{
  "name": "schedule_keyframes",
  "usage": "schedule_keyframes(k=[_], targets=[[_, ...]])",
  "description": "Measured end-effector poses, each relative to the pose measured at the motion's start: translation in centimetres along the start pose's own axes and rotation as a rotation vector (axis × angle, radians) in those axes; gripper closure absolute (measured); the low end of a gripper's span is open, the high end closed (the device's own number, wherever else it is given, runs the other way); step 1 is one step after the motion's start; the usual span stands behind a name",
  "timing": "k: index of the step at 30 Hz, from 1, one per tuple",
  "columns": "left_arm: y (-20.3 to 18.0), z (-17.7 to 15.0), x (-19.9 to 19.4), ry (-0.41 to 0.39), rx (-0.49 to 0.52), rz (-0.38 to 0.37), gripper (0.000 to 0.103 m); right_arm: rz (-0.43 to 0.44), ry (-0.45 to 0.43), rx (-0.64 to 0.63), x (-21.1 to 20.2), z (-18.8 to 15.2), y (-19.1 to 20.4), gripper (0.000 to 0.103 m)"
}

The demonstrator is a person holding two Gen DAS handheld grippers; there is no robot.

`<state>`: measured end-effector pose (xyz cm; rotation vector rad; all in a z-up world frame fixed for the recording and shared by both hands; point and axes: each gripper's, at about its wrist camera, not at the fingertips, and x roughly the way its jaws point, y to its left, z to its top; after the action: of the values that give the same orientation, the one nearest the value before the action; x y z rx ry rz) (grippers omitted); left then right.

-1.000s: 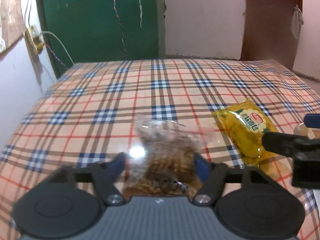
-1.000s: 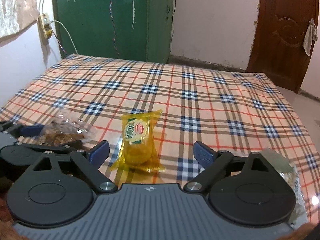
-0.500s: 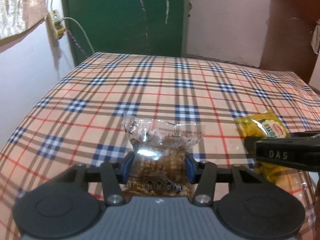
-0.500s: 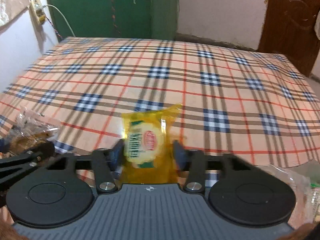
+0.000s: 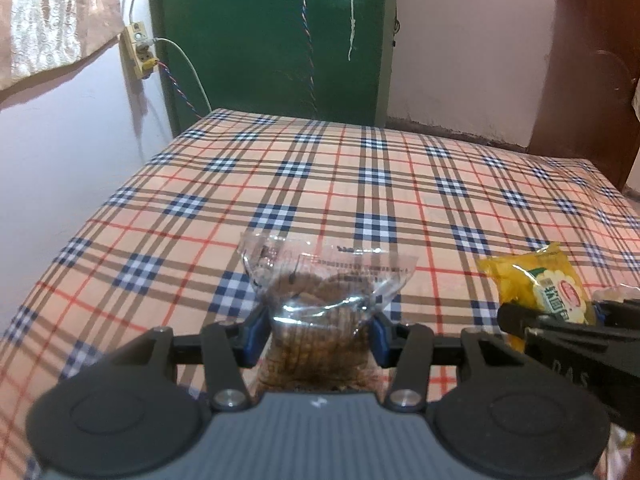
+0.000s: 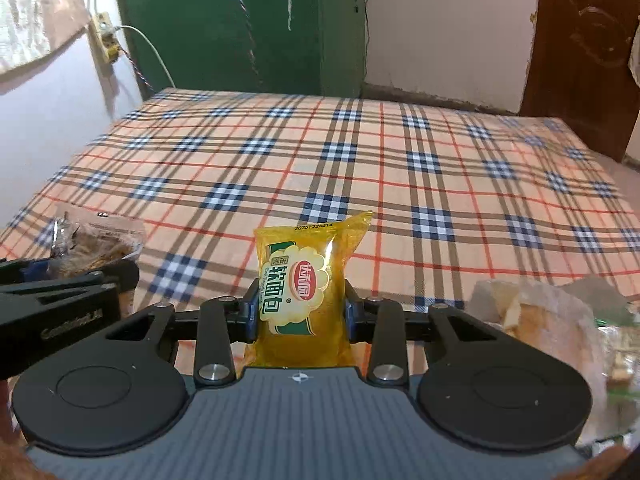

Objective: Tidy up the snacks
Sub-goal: 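Carry the cookie bag and yellow bread pack to the white box with both grippers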

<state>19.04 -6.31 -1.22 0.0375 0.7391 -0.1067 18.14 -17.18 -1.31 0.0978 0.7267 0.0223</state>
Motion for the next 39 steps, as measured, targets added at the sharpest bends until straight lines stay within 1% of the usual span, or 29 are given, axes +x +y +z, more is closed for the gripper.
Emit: schedule_keyframes(k=[10,20,31,39], targets=[[-0.1,-1.4,-5.5,-0.023,-0.025,-0.004,0.054,0.007,-0.067,-0.008,-7.7,-2.1,0.2,0.061],[-0.1,-3.6,-10.4,-0.03,-0.056,-0.016,0.054,-0.001,-0.109,0.011,-14.6,-5.3,0.3,0.061],[-1.8,-5.7,-14.5,-0.045,-0.013,-0.043,0.054,-0.019,-0.152,0.025,-21.2,-8.4,-0.5,0.061],[-3.4,-6.3,-16.4,-0.061,0.014,-0.075,0.054,-0.038,-0.168,0.042,-24.0,-9.9,-1.6,0.061]])
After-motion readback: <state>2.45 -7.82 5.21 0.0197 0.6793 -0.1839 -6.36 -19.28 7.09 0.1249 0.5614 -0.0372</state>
